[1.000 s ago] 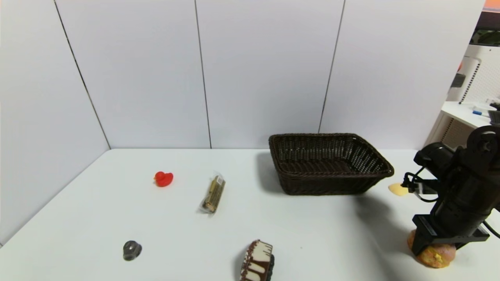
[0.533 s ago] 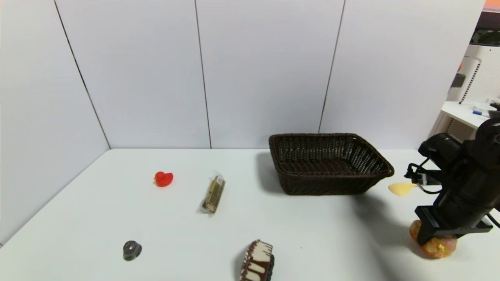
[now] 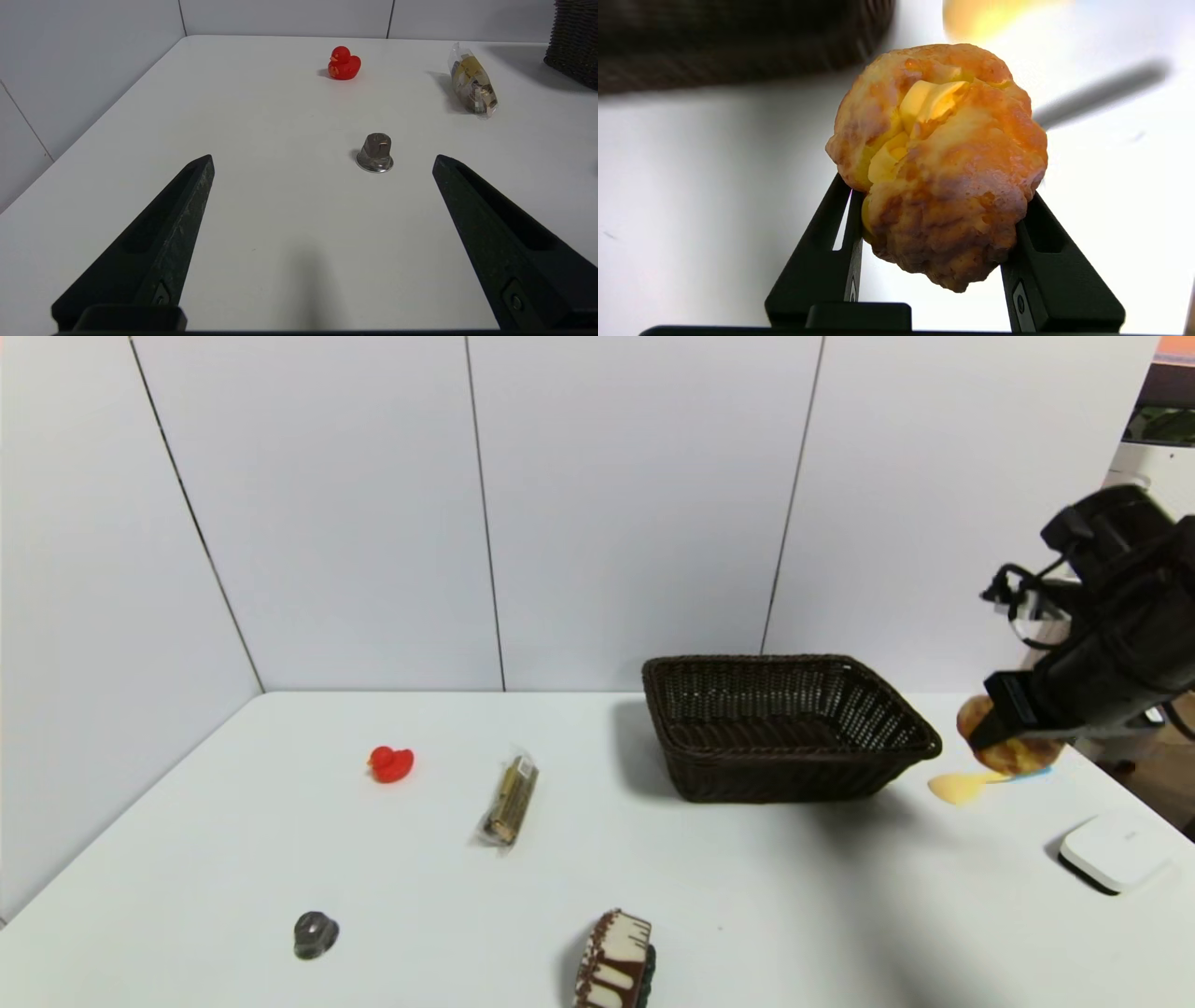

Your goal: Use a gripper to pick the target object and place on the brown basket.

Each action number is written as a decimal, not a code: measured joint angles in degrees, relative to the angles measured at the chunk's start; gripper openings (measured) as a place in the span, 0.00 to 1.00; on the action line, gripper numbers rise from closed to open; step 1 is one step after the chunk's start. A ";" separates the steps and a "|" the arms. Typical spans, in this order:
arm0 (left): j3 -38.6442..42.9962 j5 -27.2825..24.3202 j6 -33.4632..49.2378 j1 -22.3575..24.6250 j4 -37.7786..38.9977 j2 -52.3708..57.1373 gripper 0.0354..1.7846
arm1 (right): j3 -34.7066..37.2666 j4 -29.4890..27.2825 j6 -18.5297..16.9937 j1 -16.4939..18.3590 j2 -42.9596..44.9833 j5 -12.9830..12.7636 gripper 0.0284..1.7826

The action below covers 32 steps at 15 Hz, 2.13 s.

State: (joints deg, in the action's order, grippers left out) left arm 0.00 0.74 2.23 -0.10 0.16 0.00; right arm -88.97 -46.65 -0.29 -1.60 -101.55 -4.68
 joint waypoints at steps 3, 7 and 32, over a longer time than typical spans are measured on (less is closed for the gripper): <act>0.00 0.05 0.02 0.02 0.00 0.00 0.94 | -8.58 3.77 -0.20 -4.84 -2.36 0.20 0.44; 0.00 0.02 0.02 0.00 0.00 0.00 0.94 | -10.95 10.46 -0.61 -9.97 -7.02 0.63 0.44; 0.00 0.02 0.02 0.00 0.00 0.00 0.94 | -0.96 12.79 -0.59 -11.74 -0.74 0.41 0.92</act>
State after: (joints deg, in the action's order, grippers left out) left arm 0.00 0.77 2.26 -0.10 0.16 0.00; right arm -89.93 -33.87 -0.88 -13.34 -102.29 -4.27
